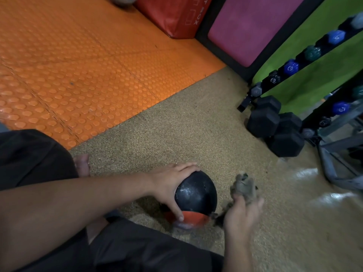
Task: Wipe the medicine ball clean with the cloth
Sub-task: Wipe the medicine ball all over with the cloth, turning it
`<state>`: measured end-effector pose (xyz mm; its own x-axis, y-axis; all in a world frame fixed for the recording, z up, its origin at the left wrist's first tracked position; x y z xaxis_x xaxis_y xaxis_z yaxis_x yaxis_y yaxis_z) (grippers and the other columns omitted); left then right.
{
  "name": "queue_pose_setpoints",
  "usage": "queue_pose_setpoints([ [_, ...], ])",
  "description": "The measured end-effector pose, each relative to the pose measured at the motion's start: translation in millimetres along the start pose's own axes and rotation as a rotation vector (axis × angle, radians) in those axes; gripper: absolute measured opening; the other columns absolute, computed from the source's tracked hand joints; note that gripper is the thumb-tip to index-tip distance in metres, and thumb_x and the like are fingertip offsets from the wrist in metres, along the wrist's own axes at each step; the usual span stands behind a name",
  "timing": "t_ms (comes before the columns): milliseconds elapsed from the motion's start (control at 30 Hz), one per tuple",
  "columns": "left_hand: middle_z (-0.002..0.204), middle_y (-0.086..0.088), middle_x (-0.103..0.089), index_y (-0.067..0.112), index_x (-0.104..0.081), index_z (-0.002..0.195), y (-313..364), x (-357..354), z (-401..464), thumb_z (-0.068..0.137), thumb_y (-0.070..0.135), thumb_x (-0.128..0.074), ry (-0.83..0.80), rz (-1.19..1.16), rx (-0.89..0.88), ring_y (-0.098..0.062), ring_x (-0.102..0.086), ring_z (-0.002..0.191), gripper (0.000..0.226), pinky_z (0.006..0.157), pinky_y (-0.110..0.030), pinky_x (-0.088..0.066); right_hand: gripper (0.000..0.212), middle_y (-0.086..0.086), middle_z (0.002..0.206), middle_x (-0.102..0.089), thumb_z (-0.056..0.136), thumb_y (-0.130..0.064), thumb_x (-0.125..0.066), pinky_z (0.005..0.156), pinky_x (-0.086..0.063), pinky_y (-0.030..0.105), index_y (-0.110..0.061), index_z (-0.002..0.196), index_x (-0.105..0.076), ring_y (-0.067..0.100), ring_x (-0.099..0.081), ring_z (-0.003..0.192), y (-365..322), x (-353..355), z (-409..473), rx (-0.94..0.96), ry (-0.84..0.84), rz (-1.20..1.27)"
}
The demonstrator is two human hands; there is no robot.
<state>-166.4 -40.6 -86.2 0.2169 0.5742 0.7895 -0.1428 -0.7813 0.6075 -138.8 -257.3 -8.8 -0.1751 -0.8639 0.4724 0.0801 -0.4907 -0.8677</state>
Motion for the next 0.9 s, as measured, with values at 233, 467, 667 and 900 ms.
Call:
queue_pose_setpoints([
  [233, 0.174, 0.011, -0.008, 0.032, -0.008, 0.165, -0.1, -9.4, 8.0, 0.037, 0.094, -0.078, 0.058, 0.033, -0.008, -0.02, -0.022, 0.158, 0.158, 0.127, -0.044, -0.029, 0.063, -0.018, 0.171, 0.0, 0.107, -0.048, -0.026, 0.128, -0.008, 0.055, -0.032, 0.165, -0.008, 0.019, 0.004, 0.159, 0.5, -74.4, -22.9, 0.331, -0.487, -0.632],
  [467, 0.173, 0.02, -0.004, 0.042, -0.001, 0.165, -2.8, -2.7, 9.2, 0.048, 0.082, -0.088, 0.023, -0.019, -0.01, -0.017, -0.025, 0.157, 0.152, 0.126, -0.044, -0.031, 0.065, -0.028, 0.165, 0.014, 0.109, -0.036, -0.038, 0.13, -0.004, 0.046, -0.045, 0.163, -0.003, 0.021, 0.018, 0.157, 0.0, -65.2, -47.2, 0.393, -0.577, -0.719],
  [667, 0.17, 0.012, -0.014, 0.033, -0.008, 0.166, 2.5, -0.6, 21.8, 0.067, 0.053, -0.095, 0.0, -0.069, -0.036, -0.017, -0.034, 0.15, 0.133, 0.115, -0.027, -0.033, 0.075, -0.031, 0.16, 0.029, 0.106, -0.031, -0.043, 0.128, -0.003, 0.03, -0.048, 0.159, 0.007, 0.02, 0.019, 0.156, 7.9, -43.3, -76.1, 0.42, -0.628, -0.798],
  [900, 0.169, 0.015, -0.013, 0.035, -0.008, 0.165, 8.4, -2.4, 33.4, 0.063, 0.054, -0.095, -0.053, -0.094, 0.016, -0.019, -0.032, 0.151, 0.136, 0.121, -0.045, -0.036, 0.053, -0.021, 0.159, -0.012, 0.1, -0.022, -0.054, 0.113, -0.025, 0.01, -0.03, 0.152, -0.044, 0.012, -0.036, 0.15, 19.9, -24.1, -70.5, 0.351, -0.619, -0.701],
])
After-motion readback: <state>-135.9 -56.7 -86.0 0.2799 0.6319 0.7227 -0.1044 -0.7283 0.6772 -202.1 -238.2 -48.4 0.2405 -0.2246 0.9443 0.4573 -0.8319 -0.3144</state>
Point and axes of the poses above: each hand's wrist, its own z-axis towards the middle knuckle, its own x-axis out of the back of the hand, y = z × x, the point moved 5 cm from there along z, towards the middle knuckle
